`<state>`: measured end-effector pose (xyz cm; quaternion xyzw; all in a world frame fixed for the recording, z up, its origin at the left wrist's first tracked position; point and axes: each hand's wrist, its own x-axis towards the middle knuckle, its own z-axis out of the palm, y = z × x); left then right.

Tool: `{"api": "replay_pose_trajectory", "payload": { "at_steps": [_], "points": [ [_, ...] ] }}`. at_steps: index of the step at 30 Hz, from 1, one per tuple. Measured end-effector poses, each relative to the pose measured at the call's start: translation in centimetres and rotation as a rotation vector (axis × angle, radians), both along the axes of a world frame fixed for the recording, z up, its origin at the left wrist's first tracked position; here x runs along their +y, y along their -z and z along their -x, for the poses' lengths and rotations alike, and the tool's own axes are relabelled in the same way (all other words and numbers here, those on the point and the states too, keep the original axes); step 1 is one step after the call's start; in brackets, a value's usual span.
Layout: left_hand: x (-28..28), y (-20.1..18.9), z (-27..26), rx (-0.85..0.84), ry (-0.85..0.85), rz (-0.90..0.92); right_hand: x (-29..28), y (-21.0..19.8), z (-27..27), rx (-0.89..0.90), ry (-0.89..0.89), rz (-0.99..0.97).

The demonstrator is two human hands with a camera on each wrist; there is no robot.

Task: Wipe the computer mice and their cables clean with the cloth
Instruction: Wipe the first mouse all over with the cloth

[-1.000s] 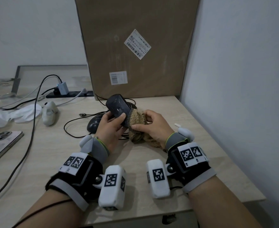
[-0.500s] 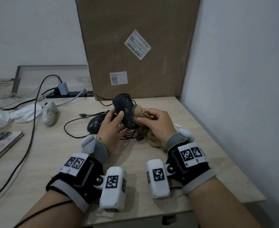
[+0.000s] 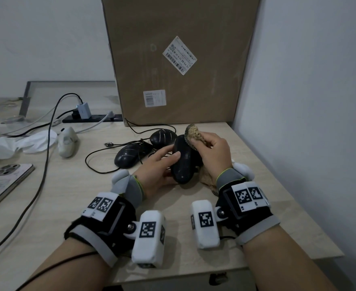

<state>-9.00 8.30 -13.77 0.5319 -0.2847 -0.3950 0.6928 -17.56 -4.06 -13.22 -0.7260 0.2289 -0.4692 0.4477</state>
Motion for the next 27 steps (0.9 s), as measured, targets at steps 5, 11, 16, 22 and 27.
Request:
{"api": "replay_pose_trajectory", "payload": {
  "at_steps": [5, 11, 16, 22, 27],
  "points": [
    [-0.1, -0.1, -0.5, 0.105, -0.156, 0.080, 0.7, -0.1, 0.0, 0.187, -0.224, 0.047],
    [0.1, -0.3, -1.4, 0.161, -0.275, 0.177, 1.7, -0.4, 0.4, 0.298, -0.455, 0.040],
    [0.0, -0.4, -1.1, 0.158, -0.183, 0.164, 1.6, -0.6, 0.5, 0.266, -0.377, 0.098],
    [0.1, -0.5, -0.6, 0.132, -0.068, 0.099, 0.9, 0.0, 0.0, 0.326, -0.263, 0.095],
    [0.4, -0.8, -0.1, 0.167, 0.087, 0.123, 0.5, 0.0, -0.2, 0.263, -0.169, 0.049]
  ]
}}
